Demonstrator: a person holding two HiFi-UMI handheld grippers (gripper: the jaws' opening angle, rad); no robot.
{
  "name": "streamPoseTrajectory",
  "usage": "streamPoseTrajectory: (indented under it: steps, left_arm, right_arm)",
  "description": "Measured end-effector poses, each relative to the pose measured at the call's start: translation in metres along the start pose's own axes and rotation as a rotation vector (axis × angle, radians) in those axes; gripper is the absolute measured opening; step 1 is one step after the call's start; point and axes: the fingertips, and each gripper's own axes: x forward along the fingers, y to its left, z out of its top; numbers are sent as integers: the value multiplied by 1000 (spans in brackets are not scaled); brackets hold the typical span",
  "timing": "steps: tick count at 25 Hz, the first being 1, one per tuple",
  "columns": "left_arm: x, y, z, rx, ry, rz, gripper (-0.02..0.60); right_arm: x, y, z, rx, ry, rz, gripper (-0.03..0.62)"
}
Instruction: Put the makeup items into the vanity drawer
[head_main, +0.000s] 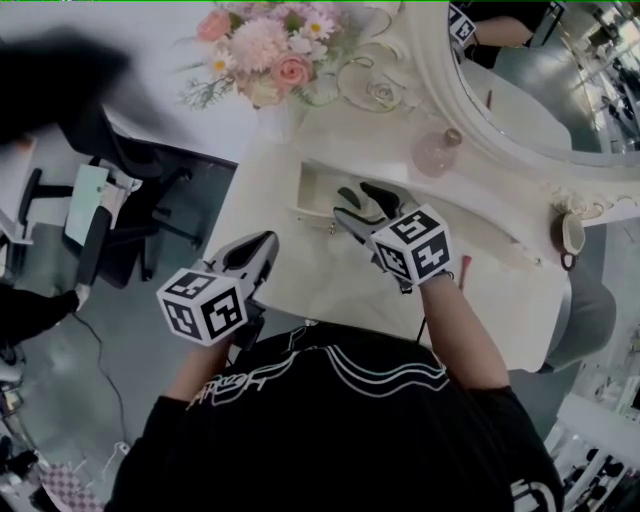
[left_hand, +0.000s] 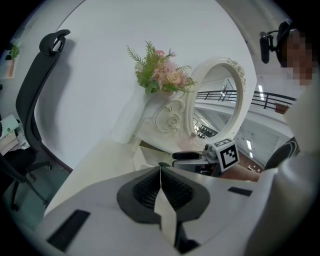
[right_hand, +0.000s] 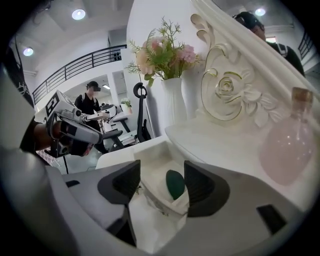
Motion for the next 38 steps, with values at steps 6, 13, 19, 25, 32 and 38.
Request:
streamPoseTrajectory:
  steps: [6, 13, 19, 25, 32, 38]
  left_arm:
    - [5, -8, -1, 4, 13, -19, 25]
    - [16, -35, -14, 21, 38, -57, 25]
    - [18, -58, -29, 32, 63, -64, 25]
    - [18, -79, -46, 30, 80, -54, 25]
    - [10, -93, -69, 12, 86, -18, 25]
    - [-2, -100, -80, -12, 72, 26, 25]
  right_arm:
    - [-34, -3, -4, 22, -30, -29, 278]
    - [-80, -16, -38, 33, -8, -92, 278]
    - [-109, -13, -78, 52, 38, -106, 278]
    - [-120, 1, -122, 76, 101, -72, 278]
    - [-128, 15, -150, 59, 145, -23, 276]
    - [-129, 21, -168, 57, 179, -4, 264]
